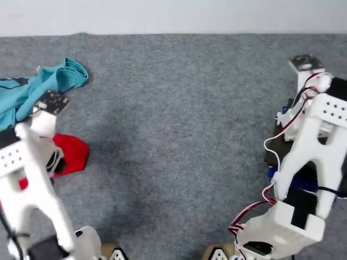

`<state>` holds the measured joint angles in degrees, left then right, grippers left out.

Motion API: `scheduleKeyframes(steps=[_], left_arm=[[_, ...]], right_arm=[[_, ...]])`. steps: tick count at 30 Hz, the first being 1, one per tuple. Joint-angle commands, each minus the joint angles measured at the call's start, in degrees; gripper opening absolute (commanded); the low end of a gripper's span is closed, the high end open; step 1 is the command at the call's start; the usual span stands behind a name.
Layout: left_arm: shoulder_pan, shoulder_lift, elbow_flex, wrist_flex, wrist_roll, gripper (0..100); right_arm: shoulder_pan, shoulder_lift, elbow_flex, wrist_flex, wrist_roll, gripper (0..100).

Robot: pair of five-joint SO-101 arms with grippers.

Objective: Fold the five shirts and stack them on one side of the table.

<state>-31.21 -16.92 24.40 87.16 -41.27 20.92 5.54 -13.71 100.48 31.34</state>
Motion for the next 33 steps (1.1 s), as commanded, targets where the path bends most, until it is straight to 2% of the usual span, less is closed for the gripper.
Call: scheduleKeyframes(steps=[1, 6, 10, 17, 21, 23, 27, 33], left_arm=[[1.5, 6.1, -3.6, -3.1, 0.2, 17], [4.0, 15.1, -3.6, -6.0, 0.2, 17], [6.2, 22.1, -3.6, -11.9, 0.5, 17], [6.2, 31.2, -3.7, -19.3, 1.4, 16], [6.6, 33.1, -3.7, -23.0, 4.3, 6], [7.9, 32.7, -4.9, -22.6, 4.5, 0], [9.3, 27.8, -10.4, -15.8, 5.2, 0], [13.0, 15.3, -23.8, -9.9, 14.9, 0]], right_arm=[[-0.6, -2.9, 2.0, 2.5, -0.8, 0.9], [-0.7, -3.0, 2.7, 2.5, -0.9, 0.9], [-0.5, -4.2, 2.7, 2.5, -3.3, 0.9], [-0.6, -6.7, 2.7, 2.4, -3.4, 0.9], [-0.5, -7.3, 2.7, 2.4, -3.4, 0.9], [-0.7, -7.3, 2.7, 2.4, -3.5, 0.9], [-0.7, -8.4, 2.8, 2.4, -3.6, 0.9], [-0.7, -10.9, 2.9, 2.4, -3.6, 0.9]])
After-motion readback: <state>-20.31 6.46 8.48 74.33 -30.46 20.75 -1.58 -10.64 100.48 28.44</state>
